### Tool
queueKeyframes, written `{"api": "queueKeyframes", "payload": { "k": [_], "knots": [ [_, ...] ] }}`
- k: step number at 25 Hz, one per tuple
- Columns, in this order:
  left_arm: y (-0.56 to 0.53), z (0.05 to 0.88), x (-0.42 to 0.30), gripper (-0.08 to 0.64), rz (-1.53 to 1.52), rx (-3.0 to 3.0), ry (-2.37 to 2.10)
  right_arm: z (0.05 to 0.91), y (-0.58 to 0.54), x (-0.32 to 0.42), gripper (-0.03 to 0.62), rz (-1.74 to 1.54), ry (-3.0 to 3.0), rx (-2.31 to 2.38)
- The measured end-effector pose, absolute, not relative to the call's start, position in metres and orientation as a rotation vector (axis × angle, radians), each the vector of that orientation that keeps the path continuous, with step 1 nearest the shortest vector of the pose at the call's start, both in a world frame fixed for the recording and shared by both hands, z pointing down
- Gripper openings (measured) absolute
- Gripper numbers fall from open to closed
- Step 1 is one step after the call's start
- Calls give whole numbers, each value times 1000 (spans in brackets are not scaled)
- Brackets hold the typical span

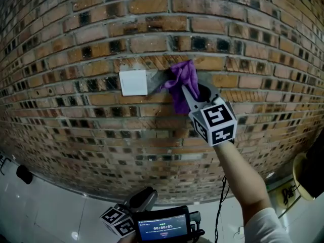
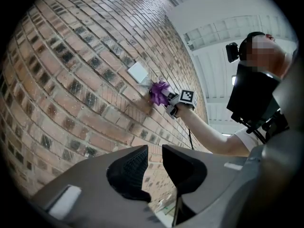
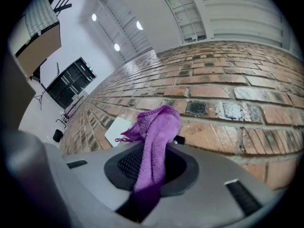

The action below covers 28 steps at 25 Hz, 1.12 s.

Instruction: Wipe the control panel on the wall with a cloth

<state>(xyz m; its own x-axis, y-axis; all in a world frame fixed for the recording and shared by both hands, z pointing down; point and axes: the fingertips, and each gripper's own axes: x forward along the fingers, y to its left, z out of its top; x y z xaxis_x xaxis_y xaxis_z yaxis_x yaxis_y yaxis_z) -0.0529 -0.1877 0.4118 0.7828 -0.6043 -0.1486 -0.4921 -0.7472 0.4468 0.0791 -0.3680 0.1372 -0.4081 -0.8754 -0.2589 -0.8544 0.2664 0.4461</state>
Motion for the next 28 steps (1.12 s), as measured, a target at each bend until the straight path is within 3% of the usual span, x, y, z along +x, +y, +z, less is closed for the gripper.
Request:
{"api": "queueKeyframes", "payload": {
  "k": [19, 28],
  "knots": [
    [-185, 411, -27, 81, -368, 2613, -758, 143, -351, 170, 78, -792, -2321, 1928],
    [-188, 411, -36, 81, -384, 2600, -798, 120, -341, 115, 78, -904, -2437, 1816]
  ]
}}
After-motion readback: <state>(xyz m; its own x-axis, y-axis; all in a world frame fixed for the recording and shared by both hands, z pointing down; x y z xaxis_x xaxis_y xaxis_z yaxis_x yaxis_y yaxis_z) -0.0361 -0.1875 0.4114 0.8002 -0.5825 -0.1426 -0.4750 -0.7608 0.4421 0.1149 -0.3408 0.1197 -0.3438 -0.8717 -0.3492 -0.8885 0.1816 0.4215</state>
